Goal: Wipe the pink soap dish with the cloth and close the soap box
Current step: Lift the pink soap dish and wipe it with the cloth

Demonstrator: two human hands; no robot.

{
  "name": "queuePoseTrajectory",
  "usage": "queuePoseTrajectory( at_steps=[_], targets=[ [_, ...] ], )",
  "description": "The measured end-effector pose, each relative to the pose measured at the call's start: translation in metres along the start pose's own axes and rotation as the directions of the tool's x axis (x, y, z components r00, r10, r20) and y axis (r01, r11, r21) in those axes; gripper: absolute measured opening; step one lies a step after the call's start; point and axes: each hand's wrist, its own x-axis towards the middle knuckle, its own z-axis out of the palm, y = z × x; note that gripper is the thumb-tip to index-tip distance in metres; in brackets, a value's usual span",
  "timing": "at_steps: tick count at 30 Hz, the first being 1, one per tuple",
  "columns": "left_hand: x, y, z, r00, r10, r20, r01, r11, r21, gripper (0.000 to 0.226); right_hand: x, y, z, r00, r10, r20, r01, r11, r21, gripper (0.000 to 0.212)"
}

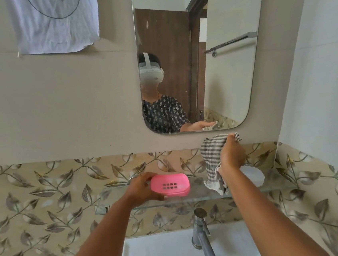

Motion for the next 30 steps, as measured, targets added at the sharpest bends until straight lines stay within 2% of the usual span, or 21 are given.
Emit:
queuePoseTrajectory(
  at_steps=[2, 4, 11, 14, 19, 22, 26, 30],
  targets=[
    [-0.001, -0.001, 0.001, 1.000, 0.013, -0.026, -0.014, 1.000, -0.009, 0.082, -0.008, 0.006, -0.001, 0.987, -0.156, -0.030, 0.156, 0.988, -0.011, 0.049],
    [-0.002, -0.002, 0.002, 0.998, 0.027, -0.060, -0.028, 1.000, -0.016, 0.082, -0.017, 0.016, 0.001, 0.976, -0.218, 0.013, 0.218, 0.976, -0.008, 0.047],
    [-0.001, -0.009, 0.006, 0.991, 0.022, -0.129, -0.026, 0.999, -0.030, 0.088, -0.047, 0.059, 0.018, 0.948, -0.171, 0.269, 0.196, 0.978, -0.066, 0.043],
    [-0.001, -0.010, 0.007, 0.991, 0.020, -0.129, -0.022, 1.000, -0.012, 0.089, -0.057, 0.079, 0.024, 0.900, -0.228, 0.373, 0.285, 0.953, -0.106, 0.041],
    [0.002, -0.012, 0.007, 0.994, 0.037, -0.106, -0.033, 0.999, 0.037, 0.089, -0.065, 0.092, 0.027, 0.736, -0.409, 0.540, 0.589, 0.780, -0.211, 0.046],
    [0.004, -0.013, 0.007, 0.993, 0.030, -0.117, -0.023, 0.998, 0.062, 0.092, -0.069, 0.098, 0.030, 0.646, -0.417, 0.639, 0.703, 0.651, -0.286, 0.049],
    [0.005, -0.017, 0.008, 0.992, 0.032, -0.120, -0.024, 0.997, 0.068, 0.092, -0.074, 0.107, 0.039, 0.596, -0.366, 0.715, 0.754, 0.562, -0.340, 0.054],
    [0.004, -0.015, 0.007, 0.991, 0.065, -0.118, -0.057, 0.996, 0.072, 0.086, -0.078, 0.105, 0.044, 0.579, -0.339, 0.741, 0.777, 0.505, -0.376, 0.057]
  ],
)
